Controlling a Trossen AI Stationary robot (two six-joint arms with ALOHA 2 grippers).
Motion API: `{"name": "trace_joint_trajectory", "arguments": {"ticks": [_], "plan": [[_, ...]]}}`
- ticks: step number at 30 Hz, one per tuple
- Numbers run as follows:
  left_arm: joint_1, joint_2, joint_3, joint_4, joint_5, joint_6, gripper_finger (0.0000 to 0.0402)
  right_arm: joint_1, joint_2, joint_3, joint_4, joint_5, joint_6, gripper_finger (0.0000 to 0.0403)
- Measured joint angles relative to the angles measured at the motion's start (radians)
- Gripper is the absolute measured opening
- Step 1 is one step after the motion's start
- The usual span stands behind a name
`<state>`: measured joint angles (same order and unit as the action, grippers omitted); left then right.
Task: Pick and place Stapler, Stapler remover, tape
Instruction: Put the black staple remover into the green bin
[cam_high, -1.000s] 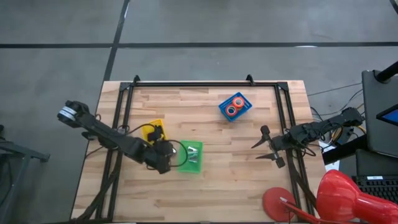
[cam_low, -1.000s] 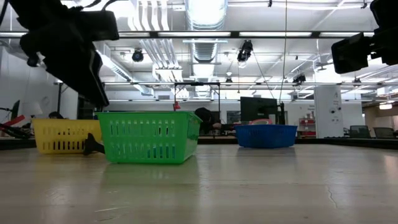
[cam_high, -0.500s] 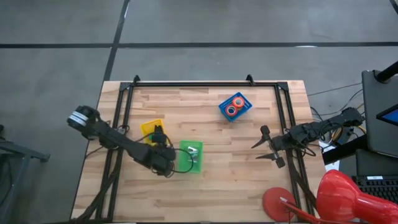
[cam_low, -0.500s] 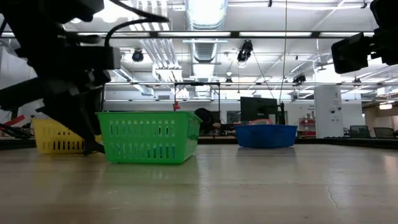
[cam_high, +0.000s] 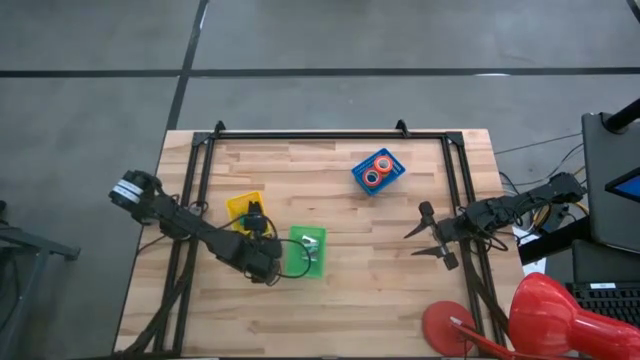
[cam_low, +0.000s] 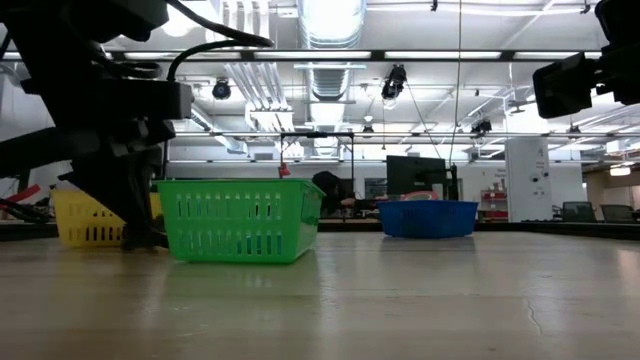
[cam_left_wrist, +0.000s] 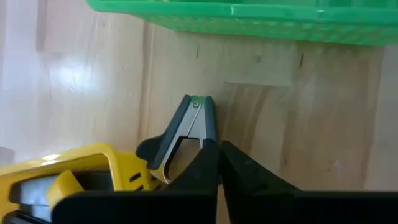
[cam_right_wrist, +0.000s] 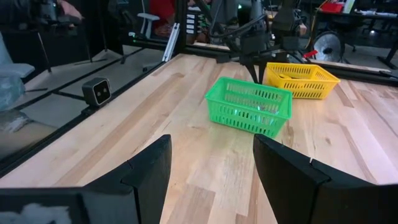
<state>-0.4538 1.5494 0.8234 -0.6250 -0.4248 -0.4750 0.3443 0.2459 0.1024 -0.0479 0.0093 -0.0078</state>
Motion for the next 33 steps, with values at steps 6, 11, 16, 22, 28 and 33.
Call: {"name": "trace_joint_trajectory", "arguments": {"ticks": [6,11,16,22,28,33], "plan": [[0.000,-0.022,0.034,-0.016,0.023,-0.043,0.0007,0.000,0.000,0.000,0.000,0.000,0.000,0.0219],[-0.001,-0.058,0.138,-0.131,-0.010,-0.050,0.0005,0.000,0.000,0.000,0.000,0.000,0.000,0.0219],[-0.001,-0.085,0.254,-0.195,-0.090,-0.061,0.0004,0.000,0.000,0.000,0.000,0.000,0.000,0.0219],[0.001,-0.074,0.283,0.077,-0.172,-0.052,0.0007,0.000,0.000,0.000,0.000,0.000,0.000,0.0219],[-0.006,-0.031,0.269,0.201,-0.072,-0.028,0.0008,0.000,0.000,0.000,0.000,0.000,0.000,0.0219],[-0.007,0.035,0.264,0.200,-0.050,-0.102,0.0010,0.000,-0.001,0.000,0.000,0.000,0.000,0.0219]]}}
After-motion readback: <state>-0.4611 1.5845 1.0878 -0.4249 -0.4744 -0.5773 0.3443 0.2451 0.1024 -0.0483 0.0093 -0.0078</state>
